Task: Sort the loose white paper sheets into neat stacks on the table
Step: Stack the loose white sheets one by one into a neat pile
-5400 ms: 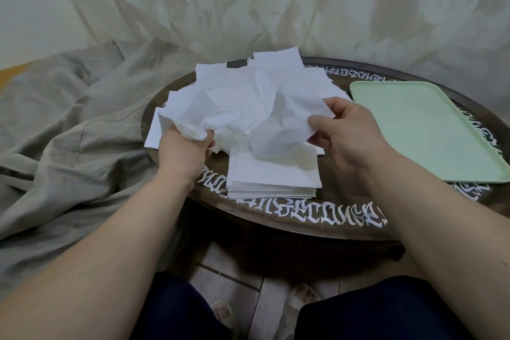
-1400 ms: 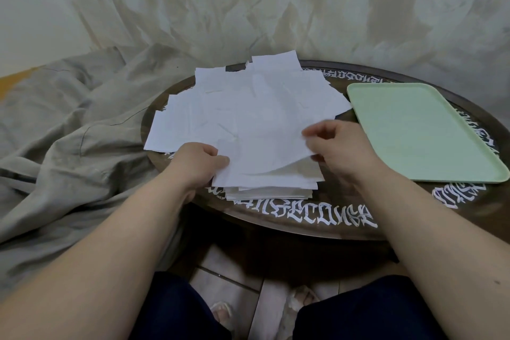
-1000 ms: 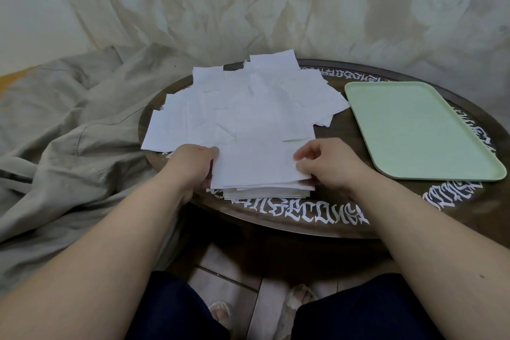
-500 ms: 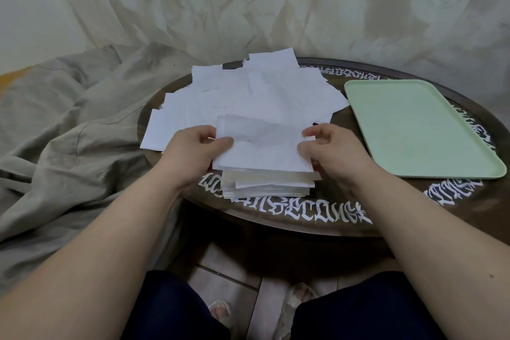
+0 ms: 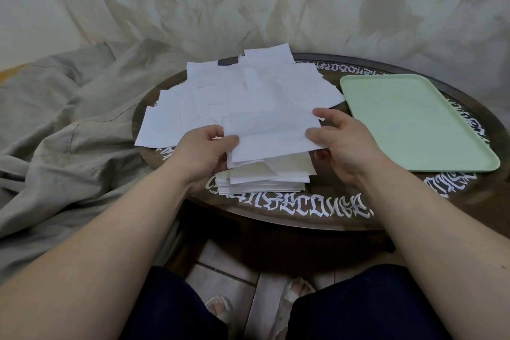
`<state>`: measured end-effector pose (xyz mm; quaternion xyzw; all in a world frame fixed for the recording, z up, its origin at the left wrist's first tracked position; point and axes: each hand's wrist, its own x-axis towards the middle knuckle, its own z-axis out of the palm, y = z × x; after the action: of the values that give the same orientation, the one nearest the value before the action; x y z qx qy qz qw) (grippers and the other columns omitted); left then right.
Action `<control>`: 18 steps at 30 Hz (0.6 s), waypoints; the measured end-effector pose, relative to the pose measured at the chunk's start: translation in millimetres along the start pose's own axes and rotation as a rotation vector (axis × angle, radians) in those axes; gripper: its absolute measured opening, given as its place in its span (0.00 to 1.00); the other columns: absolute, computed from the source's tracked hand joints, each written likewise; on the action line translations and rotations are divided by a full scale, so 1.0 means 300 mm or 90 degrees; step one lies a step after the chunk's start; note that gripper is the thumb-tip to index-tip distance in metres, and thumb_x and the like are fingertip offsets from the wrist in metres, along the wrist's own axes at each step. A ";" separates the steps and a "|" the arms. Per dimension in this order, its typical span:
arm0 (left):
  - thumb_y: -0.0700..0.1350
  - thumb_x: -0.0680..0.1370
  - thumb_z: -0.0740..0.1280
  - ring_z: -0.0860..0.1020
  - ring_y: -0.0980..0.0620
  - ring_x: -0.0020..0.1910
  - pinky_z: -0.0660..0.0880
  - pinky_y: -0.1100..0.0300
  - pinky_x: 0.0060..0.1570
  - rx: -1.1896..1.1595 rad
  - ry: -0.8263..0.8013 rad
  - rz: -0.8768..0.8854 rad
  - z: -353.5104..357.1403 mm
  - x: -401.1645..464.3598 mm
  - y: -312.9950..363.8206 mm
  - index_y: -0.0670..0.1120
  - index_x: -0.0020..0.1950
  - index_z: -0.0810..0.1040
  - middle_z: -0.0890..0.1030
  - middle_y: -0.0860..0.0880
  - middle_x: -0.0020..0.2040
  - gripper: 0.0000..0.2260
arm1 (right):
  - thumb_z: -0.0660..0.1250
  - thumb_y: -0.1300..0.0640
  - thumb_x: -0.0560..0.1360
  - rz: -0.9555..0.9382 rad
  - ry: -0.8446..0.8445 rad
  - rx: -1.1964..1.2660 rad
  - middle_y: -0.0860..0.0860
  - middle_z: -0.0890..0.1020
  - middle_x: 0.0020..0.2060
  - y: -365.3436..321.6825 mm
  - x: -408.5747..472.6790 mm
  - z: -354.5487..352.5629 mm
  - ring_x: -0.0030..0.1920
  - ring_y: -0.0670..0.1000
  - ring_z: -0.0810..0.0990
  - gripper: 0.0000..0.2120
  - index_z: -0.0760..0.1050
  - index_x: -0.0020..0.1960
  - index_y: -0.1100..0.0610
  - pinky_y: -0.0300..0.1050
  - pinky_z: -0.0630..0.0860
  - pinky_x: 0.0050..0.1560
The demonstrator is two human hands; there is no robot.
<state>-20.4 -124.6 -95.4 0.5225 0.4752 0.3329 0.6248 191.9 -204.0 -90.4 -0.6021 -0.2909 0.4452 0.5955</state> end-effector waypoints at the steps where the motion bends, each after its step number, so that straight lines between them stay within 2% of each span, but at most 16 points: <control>1: 0.37 0.75 0.69 0.80 0.48 0.32 0.80 0.56 0.36 0.069 0.009 0.000 -0.007 0.007 -0.009 0.40 0.42 0.78 0.82 0.43 0.36 0.03 | 0.68 0.66 0.72 -0.024 0.011 -0.056 0.53 0.81 0.44 0.006 0.000 -0.001 0.37 0.46 0.80 0.22 0.72 0.65 0.56 0.35 0.73 0.34; 3: 0.41 0.71 0.71 0.77 0.47 0.32 0.78 0.50 0.40 0.278 0.024 0.018 -0.019 0.016 -0.023 0.38 0.42 0.78 0.80 0.46 0.32 0.06 | 0.70 0.63 0.72 -0.047 0.019 -0.200 0.55 0.81 0.42 0.023 -0.001 -0.006 0.40 0.48 0.80 0.23 0.72 0.65 0.56 0.36 0.74 0.40; 5: 0.43 0.71 0.71 0.75 0.48 0.30 0.76 0.53 0.39 0.423 0.052 0.039 -0.018 0.012 -0.024 0.37 0.43 0.78 0.77 0.48 0.31 0.09 | 0.71 0.60 0.71 -0.032 0.007 -0.315 0.54 0.81 0.45 0.036 -0.003 -0.013 0.44 0.49 0.80 0.22 0.73 0.64 0.55 0.37 0.73 0.42; 8: 0.44 0.73 0.69 0.72 0.49 0.29 0.68 0.59 0.33 0.503 0.107 0.071 -0.014 -0.001 -0.003 0.38 0.38 0.74 0.75 0.46 0.32 0.09 | 0.71 0.61 0.71 0.009 -0.019 -0.339 0.56 0.80 0.47 0.043 -0.007 -0.015 0.42 0.50 0.80 0.18 0.75 0.60 0.57 0.39 0.75 0.40; 11: 0.44 0.72 0.68 0.66 0.49 0.29 0.61 0.59 0.30 0.547 0.141 0.087 -0.030 -0.001 0.002 0.45 0.31 0.65 0.69 0.49 0.28 0.15 | 0.70 0.65 0.72 0.033 -0.023 -0.282 0.60 0.82 0.39 0.046 -0.009 -0.008 0.33 0.52 0.80 0.13 0.74 0.56 0.62 0.44 0.80 0.37; 13: 0.44 0.72 0.68 0.67 0.48 0.30 0.62 0.59 0.31 0.554 0.150 0.079 -0.044 -0.002 0.004 0.45 0.31 0.65 0.70 0.49 0.28 0.15 | 0.69 0.65 0.72 0.030 -0.028 -0.281 0.61 0.82 0.37 0.047 -0.010 -0.002 0.33 0.53 0.79 0.11 0.74 0.53 0.62 0.46 0.80 0.39; 16: 0.48 0.72 0.70 0.77 0.47 0.37 0.74 0.56 0.40 0.516 0.153 0.052 -0.061 0.001 0.002 0.44 0.41 0.75 0.80 0.49 0.37 0.09 | 0.70 0.64 0.72 0.017 -0.035 -0.315 0.60 0.82 0.39 0.049 -0.007 0.012 0.32 0.52 0.80 0.09 0.74 0.51 0.60 0.42 0.78 0.35; 18: 0.49 0.72 0.70 0.80 0.47 0.45 0.77 0.52 0.50 0.501 0.142 0.031 -0.063 -0.005 -0.002 0.47 0.52 0.76 0.82 0.49 0.44 0.12 | 0.71 0.60 0.71 0.007 -0.044 -0.345 0.58 0.82 0.41 0.053 -0.005 0.022 0.33 0.53 0.81 0.09 0.74 0.49 0.58 0.47 0.80 0.37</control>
<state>-38.6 -119.7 -95.6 0.6935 0.6185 0.1952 0.3137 182.6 -204.2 -104.9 -0.7257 -0.4160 0.3746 0.4001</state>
